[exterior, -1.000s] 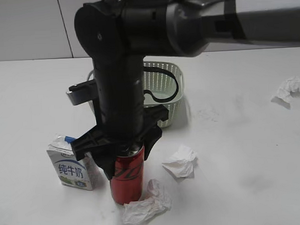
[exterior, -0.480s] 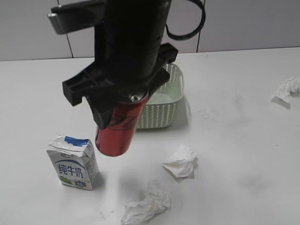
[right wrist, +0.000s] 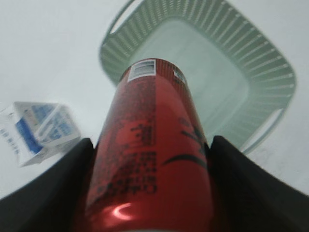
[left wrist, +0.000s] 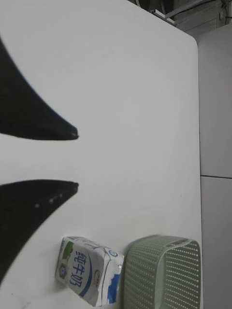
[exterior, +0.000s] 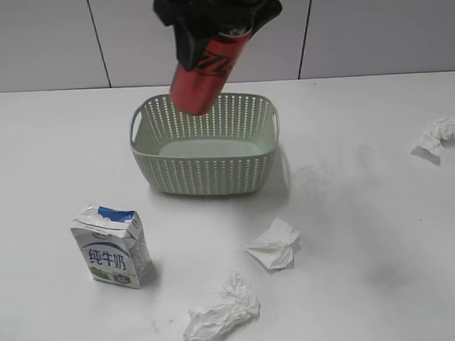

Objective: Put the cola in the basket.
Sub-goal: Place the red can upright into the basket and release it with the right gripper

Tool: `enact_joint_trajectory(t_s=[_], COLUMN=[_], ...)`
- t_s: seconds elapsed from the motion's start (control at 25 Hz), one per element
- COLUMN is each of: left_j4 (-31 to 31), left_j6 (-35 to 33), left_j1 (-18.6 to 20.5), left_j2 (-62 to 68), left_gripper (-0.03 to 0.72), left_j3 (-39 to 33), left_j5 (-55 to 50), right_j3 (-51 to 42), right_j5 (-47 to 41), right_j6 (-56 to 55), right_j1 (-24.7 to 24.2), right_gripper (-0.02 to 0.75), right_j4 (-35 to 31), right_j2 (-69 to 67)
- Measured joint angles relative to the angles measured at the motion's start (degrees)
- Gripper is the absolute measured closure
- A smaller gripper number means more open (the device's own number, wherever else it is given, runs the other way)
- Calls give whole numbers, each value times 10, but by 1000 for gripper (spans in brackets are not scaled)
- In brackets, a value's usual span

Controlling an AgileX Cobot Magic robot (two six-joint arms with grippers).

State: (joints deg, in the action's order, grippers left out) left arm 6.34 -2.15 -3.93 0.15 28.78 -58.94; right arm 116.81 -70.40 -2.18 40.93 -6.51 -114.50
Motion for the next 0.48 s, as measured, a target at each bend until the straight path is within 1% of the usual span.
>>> enact_joint_trajectory(t_s=[0.08,0.2,0.36,0.48], left_j4=[0,0,0,0], left_j6=[0,0,0,0], left_j1=[0,0,0,0], left_j2=[0,0,0,0], left_gripper=[460,460,460,460], left_j3=[0,0,0,0], left_j5=[0,0,0,0], right_j3=[29,62,71,71], right_j5=[0,0,0,1], right_j6=[15,48,74,99], right_j1=[-25,-45,-50,-51], right_gripper=[214,214,214,214], right_j4=[5,16,56,59], right_j2=[-28,-67,-121,-157])
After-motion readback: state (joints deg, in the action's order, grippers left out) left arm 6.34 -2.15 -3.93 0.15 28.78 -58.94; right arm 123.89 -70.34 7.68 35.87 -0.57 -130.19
